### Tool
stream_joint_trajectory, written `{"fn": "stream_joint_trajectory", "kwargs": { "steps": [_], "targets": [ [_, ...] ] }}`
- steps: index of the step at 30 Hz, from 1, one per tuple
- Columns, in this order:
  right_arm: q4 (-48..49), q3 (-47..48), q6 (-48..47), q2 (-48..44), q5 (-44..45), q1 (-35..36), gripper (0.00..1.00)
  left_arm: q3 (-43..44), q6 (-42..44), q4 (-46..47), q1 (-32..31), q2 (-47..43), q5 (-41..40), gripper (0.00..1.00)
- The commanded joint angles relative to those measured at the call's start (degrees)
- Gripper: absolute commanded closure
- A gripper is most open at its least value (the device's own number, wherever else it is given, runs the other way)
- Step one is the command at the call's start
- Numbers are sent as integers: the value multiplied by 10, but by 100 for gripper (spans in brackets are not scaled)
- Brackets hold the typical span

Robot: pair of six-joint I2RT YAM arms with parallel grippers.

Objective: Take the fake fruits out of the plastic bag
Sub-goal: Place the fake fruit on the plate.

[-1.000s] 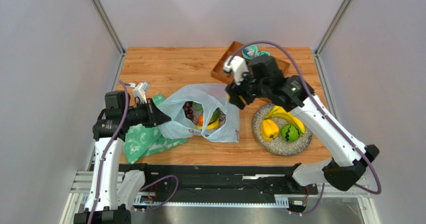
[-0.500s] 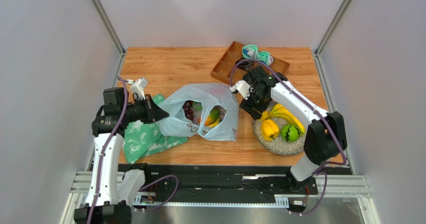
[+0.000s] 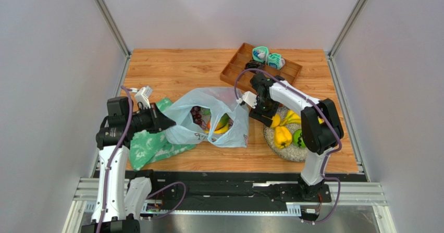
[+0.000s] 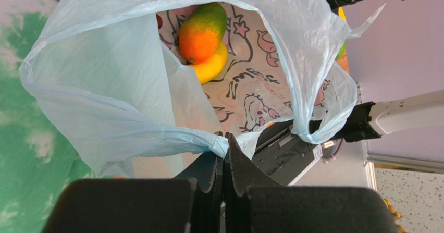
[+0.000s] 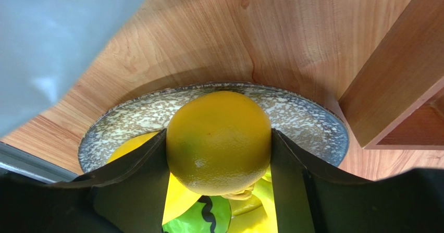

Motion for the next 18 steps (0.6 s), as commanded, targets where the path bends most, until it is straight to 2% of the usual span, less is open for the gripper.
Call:
{"fn": "stream_joint_trajectory", "kwargs": {
  "steps": [1,4,6,8,10,16,18],
  "targets": [
    [-20,39,13,9,16,0,50,-3,-5,4,7,-7,15,100],
    [-29,46,22,4,11,1,35,-3,-6,6,8,-4,17,100],
    [-42,67,30,-7,-1,1,30,-1,-5,6,8,-3,18,100],
    [-82,93,35,-21,-37,1,12,1,-1,2,8,-2,19,100],
    [-126,136,36,-31,-91,1,0,1,2,2,8,-2,24,100],
    [-200,227,62,-42,-147,1,0,-4,2,4,8,-1,32,100],
    [-195,263,79,-71,-210,2,0,-2,7,4,8,-2,41,100]
  ]
}}
